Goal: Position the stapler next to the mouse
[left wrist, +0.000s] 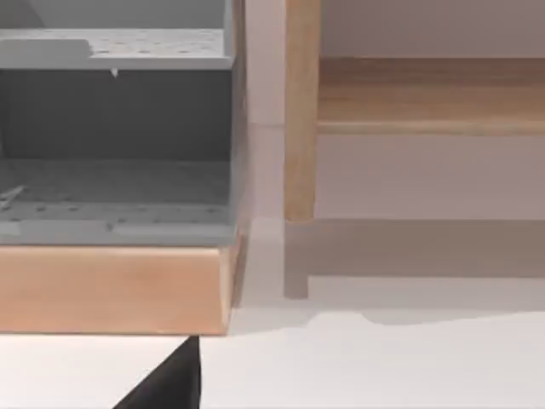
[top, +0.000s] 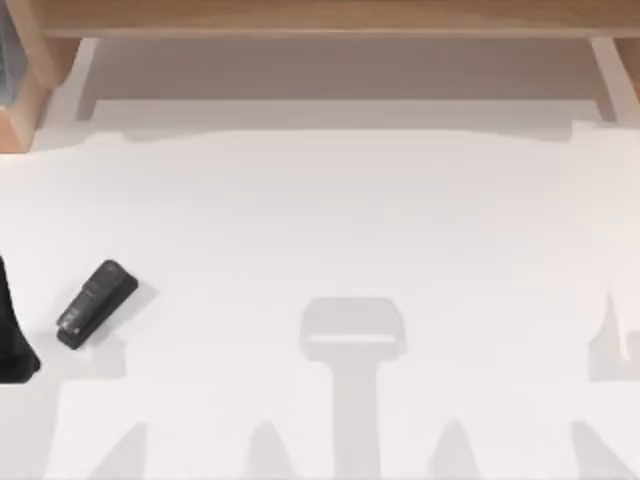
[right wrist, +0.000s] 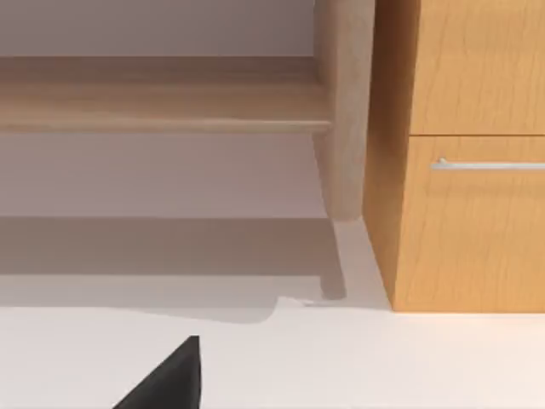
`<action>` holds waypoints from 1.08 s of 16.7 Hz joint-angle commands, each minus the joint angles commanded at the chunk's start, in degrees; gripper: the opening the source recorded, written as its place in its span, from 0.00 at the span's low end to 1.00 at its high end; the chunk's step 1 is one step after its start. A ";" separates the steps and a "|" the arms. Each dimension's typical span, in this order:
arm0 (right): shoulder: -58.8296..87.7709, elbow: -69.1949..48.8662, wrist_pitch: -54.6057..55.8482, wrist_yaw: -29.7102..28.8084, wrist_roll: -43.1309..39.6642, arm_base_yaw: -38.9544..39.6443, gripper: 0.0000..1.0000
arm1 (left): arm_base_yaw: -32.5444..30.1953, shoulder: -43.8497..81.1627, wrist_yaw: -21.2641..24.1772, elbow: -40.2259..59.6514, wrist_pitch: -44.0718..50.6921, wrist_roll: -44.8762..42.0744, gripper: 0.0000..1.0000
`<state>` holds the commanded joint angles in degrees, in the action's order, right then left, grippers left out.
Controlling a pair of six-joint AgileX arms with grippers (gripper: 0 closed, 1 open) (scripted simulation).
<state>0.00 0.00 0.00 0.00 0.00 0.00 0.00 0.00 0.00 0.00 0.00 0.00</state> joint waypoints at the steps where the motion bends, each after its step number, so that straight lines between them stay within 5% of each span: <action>1: 0.00 0.00 0.00 0.00 0.00 0.00 1.00 | 0.00 0.00 0.00 0.00 0.00 0.00 1.00; 8: 0.00 0.00 0.00 0.00 0.00 0.00 1.00 | -1.49 12.65 0.08 11.19 7.60 -3.67 1.00; 18: 0.00 0.00 0.00 0.00 0.00 0.00 1.00 | -6.34 69.92 0.16 47.29 36.59 -15.94 1.00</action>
<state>0.00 0.00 0.00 0.00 0.00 0.00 -6.34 69.92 0.16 47.29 36.59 -15.94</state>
